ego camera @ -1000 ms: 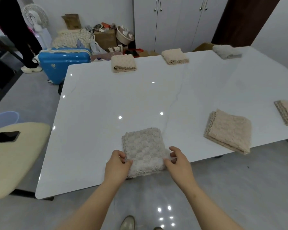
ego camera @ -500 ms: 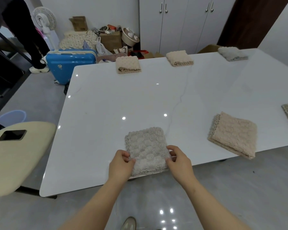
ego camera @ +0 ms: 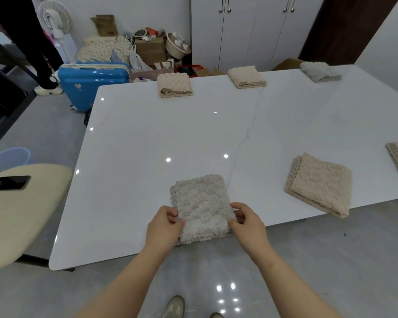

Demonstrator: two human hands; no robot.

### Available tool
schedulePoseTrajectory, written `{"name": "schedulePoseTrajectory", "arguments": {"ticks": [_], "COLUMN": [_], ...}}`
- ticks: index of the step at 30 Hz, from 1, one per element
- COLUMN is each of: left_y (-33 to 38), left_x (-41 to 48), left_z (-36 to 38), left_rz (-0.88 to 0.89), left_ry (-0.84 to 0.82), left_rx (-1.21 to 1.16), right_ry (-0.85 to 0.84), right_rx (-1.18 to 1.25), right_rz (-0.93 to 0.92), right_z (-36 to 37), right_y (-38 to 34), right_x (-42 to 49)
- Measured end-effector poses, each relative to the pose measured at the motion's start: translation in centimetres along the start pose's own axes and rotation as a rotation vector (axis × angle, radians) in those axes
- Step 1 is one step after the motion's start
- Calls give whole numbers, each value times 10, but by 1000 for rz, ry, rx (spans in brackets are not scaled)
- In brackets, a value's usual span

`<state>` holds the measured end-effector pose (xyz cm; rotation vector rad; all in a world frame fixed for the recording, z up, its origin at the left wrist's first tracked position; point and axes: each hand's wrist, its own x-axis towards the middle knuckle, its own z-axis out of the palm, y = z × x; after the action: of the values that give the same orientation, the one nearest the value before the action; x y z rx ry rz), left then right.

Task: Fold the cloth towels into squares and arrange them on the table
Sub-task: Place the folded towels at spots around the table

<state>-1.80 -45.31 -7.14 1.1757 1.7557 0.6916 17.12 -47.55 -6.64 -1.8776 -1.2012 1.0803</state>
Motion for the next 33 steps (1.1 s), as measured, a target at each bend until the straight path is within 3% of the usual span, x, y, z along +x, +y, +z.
{"name": "schedulePoseTrajectory", "arguments": {"ticks": [16,20,24,27,33], "left_y": [4,9,23,44,89], "left_x": [7,7,4,4,13], "left_z": [-5,-3,3,15,56], "left_rz": [1,44,244,405,538], "left_ry": [-10,5,156,22,-282], "left_rx": [10,165,402,359,299], "right_ry": [6,-8,34,109,296], "right_rx": [-43,-23,59,101,99], "right_rz": [-16,3,44,55,58], "right_z": [1,-1,-7,-16,-57], "right_y": [-6,-7,-10,-12,-14], "right_x": [5,5,3,5,13]}}
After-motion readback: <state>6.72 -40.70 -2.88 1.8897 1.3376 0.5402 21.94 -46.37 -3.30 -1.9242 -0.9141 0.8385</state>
